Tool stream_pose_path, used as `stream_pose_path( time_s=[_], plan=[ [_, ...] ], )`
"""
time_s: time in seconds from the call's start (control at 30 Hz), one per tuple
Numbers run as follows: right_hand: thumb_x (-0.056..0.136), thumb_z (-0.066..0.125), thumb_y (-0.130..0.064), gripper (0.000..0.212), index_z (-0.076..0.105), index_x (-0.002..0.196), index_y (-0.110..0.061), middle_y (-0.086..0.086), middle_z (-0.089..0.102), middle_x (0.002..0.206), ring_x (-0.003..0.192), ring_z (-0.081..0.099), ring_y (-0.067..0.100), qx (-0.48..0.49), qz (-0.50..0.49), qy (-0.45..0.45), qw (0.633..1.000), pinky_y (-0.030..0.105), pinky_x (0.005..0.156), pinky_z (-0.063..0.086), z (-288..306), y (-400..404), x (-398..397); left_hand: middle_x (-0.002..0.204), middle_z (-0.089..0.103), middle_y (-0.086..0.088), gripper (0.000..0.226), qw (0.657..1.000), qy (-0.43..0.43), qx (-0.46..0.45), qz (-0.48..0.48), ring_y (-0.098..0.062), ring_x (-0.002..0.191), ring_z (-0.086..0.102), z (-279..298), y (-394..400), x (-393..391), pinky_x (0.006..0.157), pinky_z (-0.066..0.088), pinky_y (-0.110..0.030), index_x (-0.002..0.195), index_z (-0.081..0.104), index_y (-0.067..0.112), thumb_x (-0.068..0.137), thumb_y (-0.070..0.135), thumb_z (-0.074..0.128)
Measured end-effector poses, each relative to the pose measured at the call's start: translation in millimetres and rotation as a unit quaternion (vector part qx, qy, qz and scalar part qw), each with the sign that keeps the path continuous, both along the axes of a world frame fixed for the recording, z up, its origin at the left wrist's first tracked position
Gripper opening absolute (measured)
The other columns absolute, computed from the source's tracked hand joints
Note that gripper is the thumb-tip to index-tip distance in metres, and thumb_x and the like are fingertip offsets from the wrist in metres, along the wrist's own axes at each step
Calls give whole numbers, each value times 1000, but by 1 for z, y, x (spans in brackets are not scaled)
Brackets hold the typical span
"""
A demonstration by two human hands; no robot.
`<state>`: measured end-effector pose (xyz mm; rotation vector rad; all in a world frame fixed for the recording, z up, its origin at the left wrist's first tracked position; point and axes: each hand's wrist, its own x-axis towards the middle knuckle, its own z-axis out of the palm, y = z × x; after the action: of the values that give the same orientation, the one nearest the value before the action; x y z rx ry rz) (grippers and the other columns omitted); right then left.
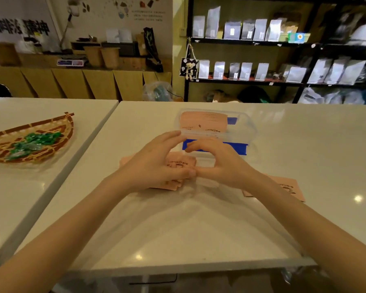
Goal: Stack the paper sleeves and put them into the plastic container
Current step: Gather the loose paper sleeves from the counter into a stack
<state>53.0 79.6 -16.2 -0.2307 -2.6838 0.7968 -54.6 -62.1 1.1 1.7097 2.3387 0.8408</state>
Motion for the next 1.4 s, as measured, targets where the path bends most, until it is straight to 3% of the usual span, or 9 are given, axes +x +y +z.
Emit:
stream_pose_path(
  time_s=[0.1,0.17,0.33,0.53,0.77,1.0,1.1,1.27,1.4],
  plan=[
    [74,66,-38,44,56,115,-28,-11,55,123,112,46,2,-23,-48,9,999,22,97,37,7,18,28,122,30,28,65,998,-5,31,-60,22,102,22,7,24,22,81,16,11,134,34,30,76,43,61],
    [73,67,-38,44,56,115,-27,-12,57,119,108,49,2,-36,-87,13,995,22,95,39,11,30,47,125,37,26,64,996,-3,32,-78,16,109,30,7,41,33,85,23,5,133,36,28,76,45,60],
    [75,66,-32,29,64,103,-26,-10,64,110,103,56,8,-45,-160,-3,986,31,94,43,10,58,90,141,42,9,74,995,17,-25,-100,-13,129,37,-4,81,55,104,36,-34,135,34,28,71,58,57],
    [70,68,-43,41,58,110,-36,-12,56,123,110,44,5,-50,-191,-83,977,27,94,35,-5,80,129,148,33,7,78,985,42,-110,-125,-13,132,33,-23,108,77,104,32,-32,138,26,31,71,57,58],
    [70,68,-44,56,49,122,-35,-11,50,129,108,39,4,-23,-187,-146,971,21,89,31,-19,86,143,137,44,8,83,984,57,-132,-110,-13,119,43,-41,118,77,94,39,-28,135,30,32,64,63,60],
    [69,68,-42,45,57,112,-31,-11,59,116,98,47,1,-25,-188,-121,974,14,81,38,-19,86,142,126,53,8,75,991,5,-101,-89,-4,96,45,-42,117,74,83,43,-22,130,33,34,66,52,67],
    [66,73,-39,43,61,106,-30,-14,59,106,96,49,0,-27,-191,-104,976,9,78,37,-14,84,138,126,54,7,75,992,18,-88,-90,-9,105,50,-36,112,72,83,44,-22,131,33,33,67,51,67],
    [67,73,-37,37,64,102,-27,-6,62,108,98,54,9,-16,-166,-67,984,19,81,45,1,76,120,126,55,5,66,996,33,-34,-73,-13,113,50,-12,95,60,91,46,-29,127,41,29,69,41,70],
    [65,72,-44,39,63,100,-30,-8,62,108,95,55,11,-24,-142,-32,989,14,71,44,14,64,95,124,57,3,58,997,25,11,-67,-9,106,49,8,70,38,81,42,-18,122,51,24,69,35,71]
  ],
)
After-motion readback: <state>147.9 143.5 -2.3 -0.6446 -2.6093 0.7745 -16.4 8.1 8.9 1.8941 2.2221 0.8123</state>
